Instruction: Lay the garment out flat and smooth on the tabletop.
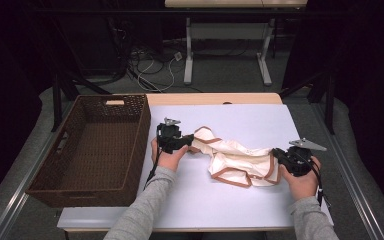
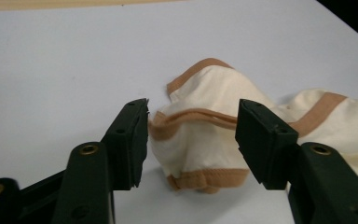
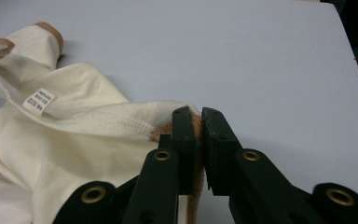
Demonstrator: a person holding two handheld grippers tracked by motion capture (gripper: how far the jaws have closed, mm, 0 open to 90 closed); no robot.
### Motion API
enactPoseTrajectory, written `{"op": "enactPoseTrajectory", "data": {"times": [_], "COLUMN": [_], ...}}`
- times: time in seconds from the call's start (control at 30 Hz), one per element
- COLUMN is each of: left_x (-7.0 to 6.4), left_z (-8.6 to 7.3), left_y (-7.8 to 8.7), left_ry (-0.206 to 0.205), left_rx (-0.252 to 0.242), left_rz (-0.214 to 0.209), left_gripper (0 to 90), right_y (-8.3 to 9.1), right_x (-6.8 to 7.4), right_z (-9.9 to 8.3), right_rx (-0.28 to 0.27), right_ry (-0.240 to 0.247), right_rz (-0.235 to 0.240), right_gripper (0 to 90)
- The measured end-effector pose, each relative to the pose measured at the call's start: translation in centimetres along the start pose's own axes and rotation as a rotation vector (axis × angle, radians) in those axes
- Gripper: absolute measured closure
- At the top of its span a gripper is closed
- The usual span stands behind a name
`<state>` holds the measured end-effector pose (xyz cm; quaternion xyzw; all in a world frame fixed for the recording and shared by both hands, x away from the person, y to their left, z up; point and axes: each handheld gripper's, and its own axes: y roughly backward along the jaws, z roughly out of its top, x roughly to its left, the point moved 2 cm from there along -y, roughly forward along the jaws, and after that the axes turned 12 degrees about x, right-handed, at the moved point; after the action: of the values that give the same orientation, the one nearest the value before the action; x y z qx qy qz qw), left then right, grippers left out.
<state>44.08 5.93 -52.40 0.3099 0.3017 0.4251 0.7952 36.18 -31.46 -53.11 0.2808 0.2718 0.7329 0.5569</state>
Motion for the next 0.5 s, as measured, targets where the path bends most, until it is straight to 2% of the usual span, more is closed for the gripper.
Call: {"op": "enactPoseTrajectory", "data": {"times": [0.07, 0.23, 0.37, 0.4, 0.5], "left_x": [-0.3, -1.4, -2.6, -3.0, -3.8], "left_z": [-0.2, -1.4, -2.9, -3.2, -4.0], "left_y": [0.6, 1.9, 2.1, 2.0, 1.8], "left_ry": [-0.011, -0.043, -0.083, -0.079, -0.116], "left_rx": [-0.011, -0.03, -0.01, -0.007, 0.011], "left_rz": [0.001, -0.043, -0.075, -0.09, -0.1], "left_gripper": [42.2, 39.5, 39.5, 39.4, 39.5], "right_y": [0.0, 0.0, 0.1, 0.1, 0.1], "right_x": [-0.1, -0.2, -0.2, -0.2, -0.2], "right_z": [0.0, -0.2, -0.2, -0.2, -0.3], "right_rx": [0.002, 0.003, 0.002, 0.004, 0.002], "right_ry": [0.0, -0.004, -0.003, -0.005, -0.005], "right_rz": [0.0, -0.007, 0.0, 0.001, 0.001], "right_gripper": [83.8, 83.4, 83.4, 83.4, 83.4]}}
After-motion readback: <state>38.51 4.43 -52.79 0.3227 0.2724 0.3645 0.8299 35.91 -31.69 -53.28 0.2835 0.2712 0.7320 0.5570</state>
